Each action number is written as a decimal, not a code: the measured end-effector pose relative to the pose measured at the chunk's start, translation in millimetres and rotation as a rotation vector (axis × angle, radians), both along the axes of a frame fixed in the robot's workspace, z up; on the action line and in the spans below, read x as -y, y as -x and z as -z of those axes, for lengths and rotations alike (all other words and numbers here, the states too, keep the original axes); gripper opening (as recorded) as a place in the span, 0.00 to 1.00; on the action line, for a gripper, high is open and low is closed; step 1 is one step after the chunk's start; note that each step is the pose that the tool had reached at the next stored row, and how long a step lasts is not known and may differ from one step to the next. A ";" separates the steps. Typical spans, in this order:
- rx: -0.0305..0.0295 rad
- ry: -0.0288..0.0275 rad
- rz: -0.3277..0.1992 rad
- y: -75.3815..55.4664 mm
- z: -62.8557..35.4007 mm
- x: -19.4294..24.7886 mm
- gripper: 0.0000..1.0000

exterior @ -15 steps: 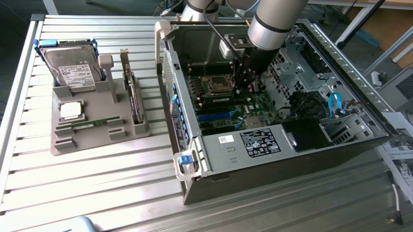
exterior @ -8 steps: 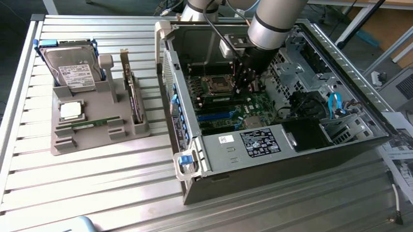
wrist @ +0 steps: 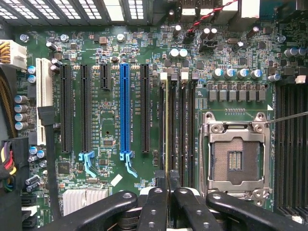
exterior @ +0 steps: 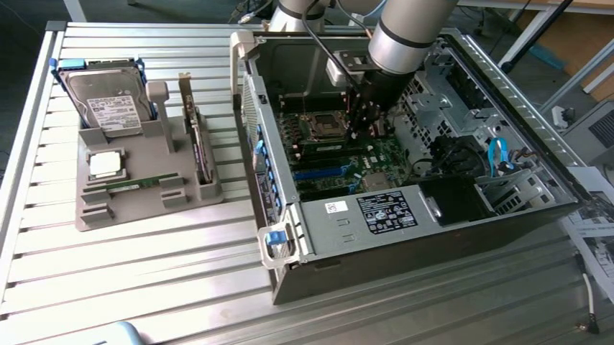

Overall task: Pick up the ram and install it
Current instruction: 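Insert the ram into the slot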

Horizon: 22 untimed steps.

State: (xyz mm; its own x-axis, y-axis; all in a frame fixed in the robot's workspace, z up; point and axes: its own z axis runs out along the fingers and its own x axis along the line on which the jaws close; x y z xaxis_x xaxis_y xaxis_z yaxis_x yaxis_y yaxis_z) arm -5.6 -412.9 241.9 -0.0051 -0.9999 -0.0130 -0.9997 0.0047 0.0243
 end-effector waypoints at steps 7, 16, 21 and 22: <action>0.0001 -0.0001 0.000 0.0 -0.3 0.1 0.12; -0.0001 0.0002 0.002 0.0 -1.3 0.2 0.12; 0.0000 0.0000 0.003 0.0 -1.2 0.6 0.12; 0.0000 0.0000 0.004 0.0 -1.2 0.6 0.12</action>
State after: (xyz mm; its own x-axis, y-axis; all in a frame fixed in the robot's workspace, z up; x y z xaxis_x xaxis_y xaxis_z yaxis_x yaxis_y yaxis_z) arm -5.6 -413.5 243.1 -0.0087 -0.9999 -0.0130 -0.9997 0.0083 0.0243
